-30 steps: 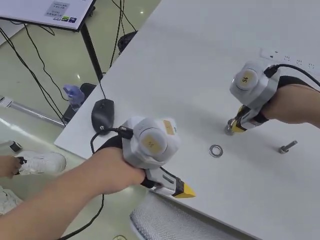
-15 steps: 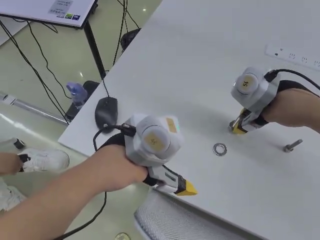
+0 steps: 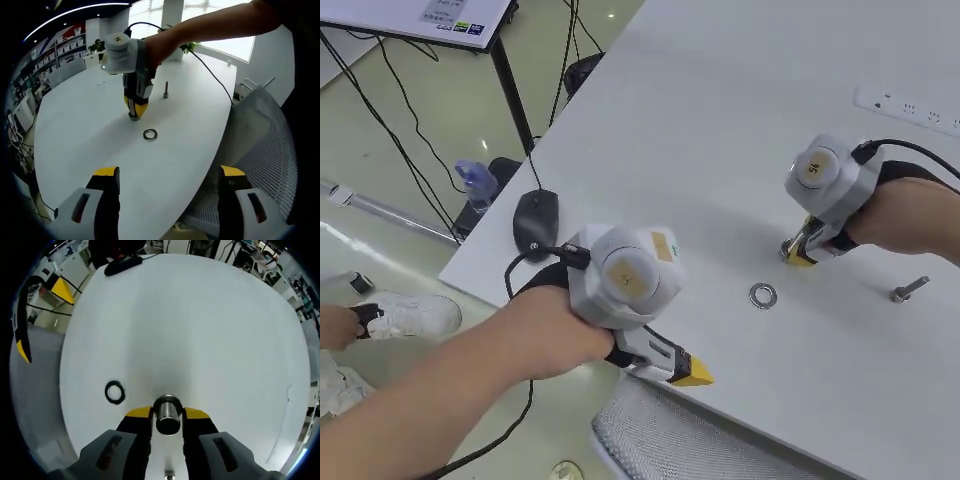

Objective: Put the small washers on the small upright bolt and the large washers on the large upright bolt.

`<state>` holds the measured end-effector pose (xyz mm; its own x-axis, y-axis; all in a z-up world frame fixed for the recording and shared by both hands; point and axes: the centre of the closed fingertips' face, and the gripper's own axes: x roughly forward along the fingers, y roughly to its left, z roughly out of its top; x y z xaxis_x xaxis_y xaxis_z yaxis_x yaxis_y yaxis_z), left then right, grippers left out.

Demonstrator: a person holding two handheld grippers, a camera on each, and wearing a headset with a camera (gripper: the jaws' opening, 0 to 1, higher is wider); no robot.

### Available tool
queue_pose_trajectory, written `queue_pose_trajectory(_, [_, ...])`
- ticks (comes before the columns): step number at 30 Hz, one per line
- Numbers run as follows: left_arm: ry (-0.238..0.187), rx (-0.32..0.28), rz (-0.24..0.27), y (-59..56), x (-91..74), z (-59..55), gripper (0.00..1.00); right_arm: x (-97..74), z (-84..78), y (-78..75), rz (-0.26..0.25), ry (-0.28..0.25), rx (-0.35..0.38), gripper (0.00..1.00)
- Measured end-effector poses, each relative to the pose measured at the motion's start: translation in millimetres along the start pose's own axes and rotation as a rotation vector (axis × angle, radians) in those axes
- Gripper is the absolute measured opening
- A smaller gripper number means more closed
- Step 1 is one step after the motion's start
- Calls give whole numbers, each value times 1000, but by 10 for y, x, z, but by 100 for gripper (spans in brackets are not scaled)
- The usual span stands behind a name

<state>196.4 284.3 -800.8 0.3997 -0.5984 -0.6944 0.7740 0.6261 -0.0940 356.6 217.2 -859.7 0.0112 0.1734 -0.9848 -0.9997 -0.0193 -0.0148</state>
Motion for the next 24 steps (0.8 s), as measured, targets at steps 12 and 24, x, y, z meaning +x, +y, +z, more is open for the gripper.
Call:
queue_pose_trajectory(12, [4,-2,-2,0,-3,-5,79,-4,-25,-1,18,-4,-3,26])
queue_pose_trajectory(24, [4,1,-3,-8,0,-3,79,-52,31,-45,20,-40,-1,36])
